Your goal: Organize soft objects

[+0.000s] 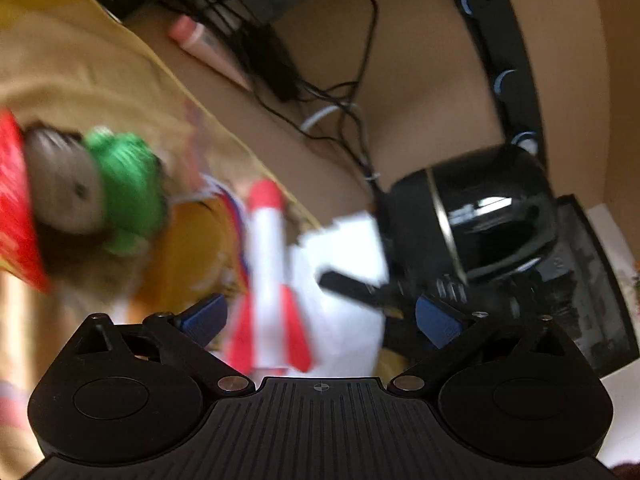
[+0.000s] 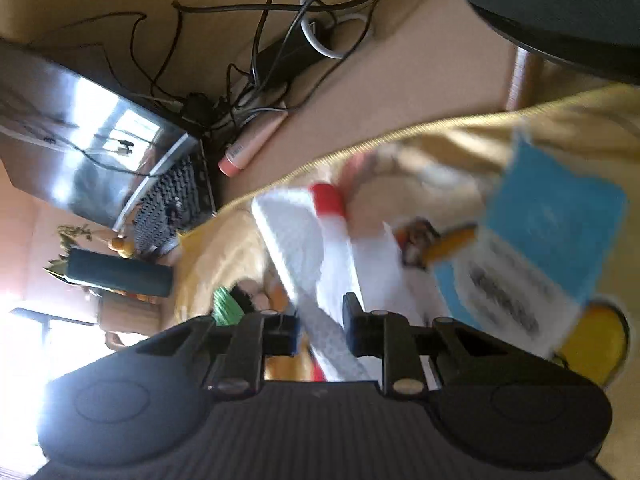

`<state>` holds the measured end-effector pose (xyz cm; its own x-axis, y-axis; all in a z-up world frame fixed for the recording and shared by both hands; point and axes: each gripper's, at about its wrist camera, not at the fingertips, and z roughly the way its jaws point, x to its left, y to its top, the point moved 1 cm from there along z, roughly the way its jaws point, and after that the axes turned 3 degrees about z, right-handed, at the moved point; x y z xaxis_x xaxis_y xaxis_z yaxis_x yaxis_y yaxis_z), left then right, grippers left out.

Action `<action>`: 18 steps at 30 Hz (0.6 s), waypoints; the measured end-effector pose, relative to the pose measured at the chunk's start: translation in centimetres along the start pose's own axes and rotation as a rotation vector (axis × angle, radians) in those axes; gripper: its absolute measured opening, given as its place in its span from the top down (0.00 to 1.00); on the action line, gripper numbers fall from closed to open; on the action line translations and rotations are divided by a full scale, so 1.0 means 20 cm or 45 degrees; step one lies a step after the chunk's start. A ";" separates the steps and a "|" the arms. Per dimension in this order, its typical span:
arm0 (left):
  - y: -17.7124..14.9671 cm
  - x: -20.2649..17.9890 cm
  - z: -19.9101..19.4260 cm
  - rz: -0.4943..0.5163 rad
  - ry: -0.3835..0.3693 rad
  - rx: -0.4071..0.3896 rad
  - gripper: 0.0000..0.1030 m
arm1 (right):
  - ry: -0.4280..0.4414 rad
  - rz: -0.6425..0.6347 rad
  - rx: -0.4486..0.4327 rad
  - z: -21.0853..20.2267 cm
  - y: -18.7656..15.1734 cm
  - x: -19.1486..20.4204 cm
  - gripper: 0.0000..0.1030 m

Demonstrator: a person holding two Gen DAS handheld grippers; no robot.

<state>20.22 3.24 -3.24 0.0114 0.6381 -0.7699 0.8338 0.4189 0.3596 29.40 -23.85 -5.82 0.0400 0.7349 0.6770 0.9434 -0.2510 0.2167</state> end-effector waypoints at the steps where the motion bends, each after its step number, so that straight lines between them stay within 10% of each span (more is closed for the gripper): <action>1: 0.00 0.00 -0.01 0.007 0.012 0.027 0.00 | -0.039 -0.054 -0.031 -0.03 -0.02 0.01 0.76; 14: -0.22 -0.07 0.30 0.014 -0.056 0.295 0.00 | -0.606 -1.280 -0.177 0.27 0.17 0.61 0.44; 18: -0.27 -0.08 0.33 -0.013 -0.086 0.236 0.00 | -0.416 -1.117 0.207 0.43 0.25 0.61 0.43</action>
<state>19.34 -4.23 -7.46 0.0347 0.5869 -0.8089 0.9215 0.2946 0.2533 37.49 -10.66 -2.54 -0.6380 0.7655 0.0835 0.7137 0.5470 0.4375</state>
